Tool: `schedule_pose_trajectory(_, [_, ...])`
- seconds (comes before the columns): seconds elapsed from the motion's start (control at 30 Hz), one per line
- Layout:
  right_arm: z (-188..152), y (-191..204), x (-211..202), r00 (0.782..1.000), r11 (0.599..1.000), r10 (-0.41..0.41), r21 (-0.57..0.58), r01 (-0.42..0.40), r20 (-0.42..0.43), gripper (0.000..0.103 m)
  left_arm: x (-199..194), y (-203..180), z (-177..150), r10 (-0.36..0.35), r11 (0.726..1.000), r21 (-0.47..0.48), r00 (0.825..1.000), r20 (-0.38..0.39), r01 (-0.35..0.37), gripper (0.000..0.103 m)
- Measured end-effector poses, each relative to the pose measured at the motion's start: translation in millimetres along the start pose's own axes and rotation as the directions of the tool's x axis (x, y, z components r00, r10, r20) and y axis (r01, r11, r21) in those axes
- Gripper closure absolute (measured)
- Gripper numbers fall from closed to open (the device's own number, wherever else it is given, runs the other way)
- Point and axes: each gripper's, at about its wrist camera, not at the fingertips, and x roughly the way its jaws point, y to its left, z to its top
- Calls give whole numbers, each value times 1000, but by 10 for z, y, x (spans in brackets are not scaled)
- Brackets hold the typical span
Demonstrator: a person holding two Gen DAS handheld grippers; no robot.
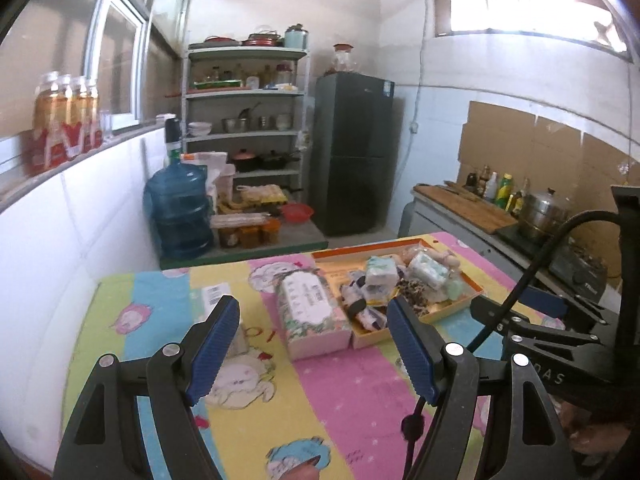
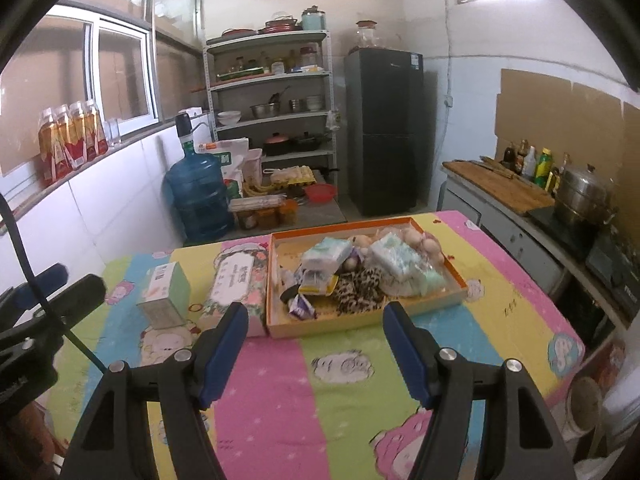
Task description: Organize soft objects
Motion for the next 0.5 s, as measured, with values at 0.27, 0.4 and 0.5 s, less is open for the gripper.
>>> schedule_pose_trajectory(0.27, [-193,88,-227,998,998,-57,35,58,-11,33,-345,229,-152,71,997,-26,997,-5,-71,26])
schedule_pose_trajectory(0.4, [-264,161,-329,997,996,-73,39,74,-22,33,-422,328,-206,89,995,-40,996,-20,-90,26])
schedule_pose_trajectory(0.5, [-290,218,-402,995,994,-103,39,103,-18,33,-457,352,-230,119,992,-49,993,-22,-120,26])
